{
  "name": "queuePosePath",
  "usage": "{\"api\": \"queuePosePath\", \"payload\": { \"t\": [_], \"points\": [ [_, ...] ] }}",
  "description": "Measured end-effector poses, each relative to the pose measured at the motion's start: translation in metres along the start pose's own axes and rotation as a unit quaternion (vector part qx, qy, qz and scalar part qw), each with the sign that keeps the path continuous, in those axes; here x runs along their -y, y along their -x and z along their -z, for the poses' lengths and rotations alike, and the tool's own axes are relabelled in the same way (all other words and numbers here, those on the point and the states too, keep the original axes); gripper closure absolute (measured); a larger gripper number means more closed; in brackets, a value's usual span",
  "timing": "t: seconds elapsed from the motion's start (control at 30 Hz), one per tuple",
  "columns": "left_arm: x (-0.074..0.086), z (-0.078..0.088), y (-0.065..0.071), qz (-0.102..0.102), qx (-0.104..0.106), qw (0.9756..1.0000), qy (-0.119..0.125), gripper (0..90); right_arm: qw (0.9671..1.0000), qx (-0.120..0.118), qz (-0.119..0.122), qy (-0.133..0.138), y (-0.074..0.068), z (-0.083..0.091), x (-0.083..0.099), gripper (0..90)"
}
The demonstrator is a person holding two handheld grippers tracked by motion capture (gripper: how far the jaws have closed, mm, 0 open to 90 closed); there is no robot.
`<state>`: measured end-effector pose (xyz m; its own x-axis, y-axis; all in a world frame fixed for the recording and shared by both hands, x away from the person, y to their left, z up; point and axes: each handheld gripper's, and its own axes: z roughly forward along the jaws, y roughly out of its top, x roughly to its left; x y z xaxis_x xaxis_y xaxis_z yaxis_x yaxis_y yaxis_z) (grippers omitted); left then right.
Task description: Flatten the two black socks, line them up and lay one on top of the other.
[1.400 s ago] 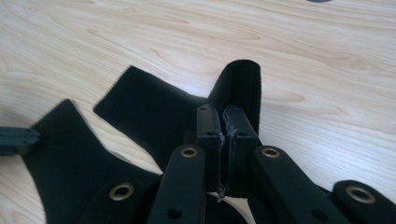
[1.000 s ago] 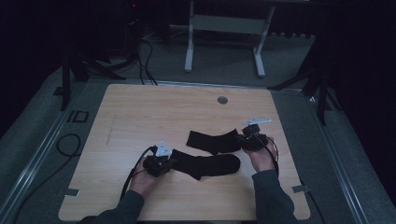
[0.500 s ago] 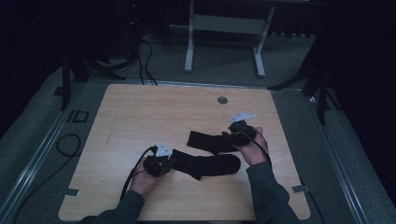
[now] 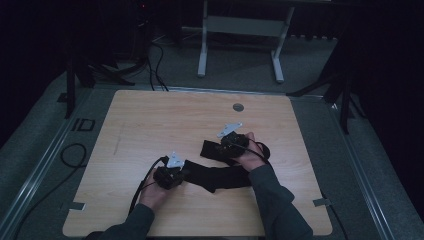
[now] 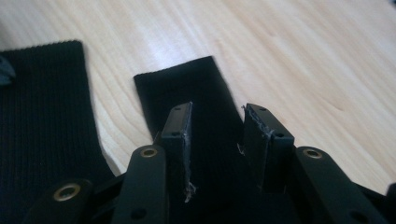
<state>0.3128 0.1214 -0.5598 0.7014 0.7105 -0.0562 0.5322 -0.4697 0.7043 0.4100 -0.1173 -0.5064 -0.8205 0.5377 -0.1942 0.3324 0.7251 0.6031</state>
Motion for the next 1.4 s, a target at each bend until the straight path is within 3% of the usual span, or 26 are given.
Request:
{"api": "queuePosePath", "payload": {
  "t": [0.23, 0.33, 0.5, 0.53, 0.57, 0.73, 0.77, 0.8, 0.83, 0.87, 0.9, 1.13, 1.23, 1.4],
  "points": [
    [0.000, 0.000, 0.000, 0.001, 0.001, 1.0000, 0.000, 87.5, 0.9987, -0.033, 0.027, -0.026, 0.003, -0.020, -0.002, 57.3],
    [0.000, 0.000, 0.000, 0.001, 0.001, 1.0000, 0.000, 87.5, 0.9979, -0.031, 0.039, -0.042, 0.005, -0.027, -0.002, 56.9],
    [0.000, 0.000, 0.000, 0.001, 0.002, 1.0000, 0.000, 87.4, 0.9956, -0.054, 0.045, -0.062, 0.009, -0.036, 0.000, 52.1],
    [0.000, 0.000, 0.000, 0.001, 0.002, 1.0000, 0.000, 87.4, 0.9947, -0.061, 0.041, -0.071, 0.010, -0.039, 0.001, 50.6],
    [0.000, 0.000, 0.000, 0.001, 0.002, 1.0000, -0.001, 87.4, 0.9939, -0.086, -0.002, -0.069, 0.017, -0.043, 0.004, 48.0],
    [0.000, 0.000, 0.000, 0.001, 0.001, 1.0000, 0.000, 87.4, 0.9933, -0.090, -0.021, -0.070, 0.020, -0.044, 0.004, 49.3],
    [0.000, 0.000, 0.000, 0.002, 0.001, 1.0000, 0.000, 87.4, 0.9934, -0.082, -0.034, -0.072, 0.019, -0.044, 0.003, 58.1],
    [0.000, 0.000, 0.000, 0.002, 0.001, 1.0000, 0.000, 87.4, 0.9934, -0.082, -0.034, -0.072, 0.019, -0.044, 0.003, 58.1],
    [0.000, 0.000, 0.000, 0.002, 0.000, 1.0000, 0.001, 87.3, 0.9937, -0.071, -0.048, -0.072, 0.019, -0.044, 0.001, 70.9],
    [0.000, 0.000, 0.000, 0.002, 0.000, 1.0000, 0.001, 87.3, 0.9937, -0.071, -0.048, -0.072, 0.019, -0.044, 0.001, 70.9],
    [0.000, 0.000, 0.000, 0.001, 0.000, 1.0000, 0.000, 87.2, 0.9936, -0.060, -0.062, -0.073, 0.019, -0.045, 0.000, 79.1],
    [0.000, 0.000, 0.000, 0.002, 0.002, 1.0000, 0.001, 87.2, 0.9932, -0.051, -0.081, -0.066, 0.017, -0.042, -0.002, 83.1],
    [0.000, 0.000, 0.000, 0.002, 0.001, 1.0000, 0.002, 86.9, 0.9927, -0.060, -0.098, -0.038, 0.013, -0.027, -0.005, 83.1],
    [0.000, 0.000, 0.001, 0.002, 0.000, 1.0000, 0.002, 86.7, 0.9942, -0.052, -0.092, -0.022, 0.006, -0.005, -0.010, 83.0]
  ]
}}
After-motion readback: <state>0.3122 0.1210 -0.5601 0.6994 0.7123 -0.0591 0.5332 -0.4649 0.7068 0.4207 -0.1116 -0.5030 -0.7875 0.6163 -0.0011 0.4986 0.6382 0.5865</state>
